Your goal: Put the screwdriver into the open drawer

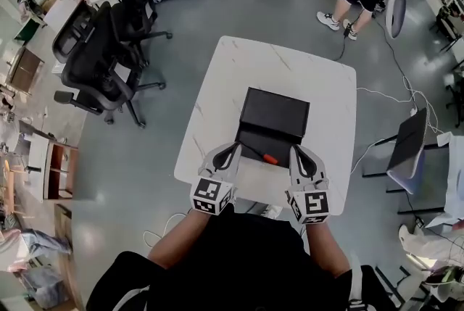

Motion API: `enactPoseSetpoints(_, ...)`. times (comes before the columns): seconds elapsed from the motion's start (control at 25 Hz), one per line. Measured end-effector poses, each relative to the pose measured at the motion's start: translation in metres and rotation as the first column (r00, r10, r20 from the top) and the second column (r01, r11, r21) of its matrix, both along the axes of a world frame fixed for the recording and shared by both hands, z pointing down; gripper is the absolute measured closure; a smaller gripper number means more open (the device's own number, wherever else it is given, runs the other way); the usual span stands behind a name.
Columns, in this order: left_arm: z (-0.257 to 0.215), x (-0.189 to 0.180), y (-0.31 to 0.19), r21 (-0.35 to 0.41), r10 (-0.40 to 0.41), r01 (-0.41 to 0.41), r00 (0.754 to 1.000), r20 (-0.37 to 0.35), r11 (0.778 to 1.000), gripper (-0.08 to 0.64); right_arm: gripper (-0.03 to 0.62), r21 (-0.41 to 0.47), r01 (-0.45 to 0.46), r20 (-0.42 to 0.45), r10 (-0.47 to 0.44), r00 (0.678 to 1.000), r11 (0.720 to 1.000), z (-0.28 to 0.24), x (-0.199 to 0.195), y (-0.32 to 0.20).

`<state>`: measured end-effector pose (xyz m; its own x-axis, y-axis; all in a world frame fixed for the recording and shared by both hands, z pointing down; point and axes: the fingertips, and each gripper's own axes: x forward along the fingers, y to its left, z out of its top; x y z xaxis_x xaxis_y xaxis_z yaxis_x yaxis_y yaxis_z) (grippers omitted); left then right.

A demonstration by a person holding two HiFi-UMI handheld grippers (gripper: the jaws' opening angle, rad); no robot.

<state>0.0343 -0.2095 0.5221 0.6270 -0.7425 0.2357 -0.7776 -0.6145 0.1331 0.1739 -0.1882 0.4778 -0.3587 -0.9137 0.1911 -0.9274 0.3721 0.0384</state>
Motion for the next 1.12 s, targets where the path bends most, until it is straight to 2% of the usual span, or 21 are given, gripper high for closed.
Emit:
enactPoseSetpoints(0.28, -0.026, 0.01, 0.003, 0.032, 0.028, -0.028, 0.999, -0.021, 0.999, 0.552, 0.586, 0.062, -0.01, -0.004, 0.01, 1.0, 0.998, -0.025, 0.007, 0.005)
enactPoseSetpoints(0.52, -0.049, 0.014, 0.001, 0.094, 0.031, -0.029, 0.999, -0.021, 0.995, 0.552, 0.586, 0.101, -0.041, -0.003, 0.042, 0.999, 0.994, -0.037, 0.016, 0.009)
enactPoseSetpoints(1.12, -0.049, 0.01, 0.005, 0.094, 0.028, -0.027, 1.0, -0.01, 0.995, 0.552, 0.586, 0.131, -0.01, -0.051, 0.016, 0.999, 0.991, -0.043, 0.007, 0.01)
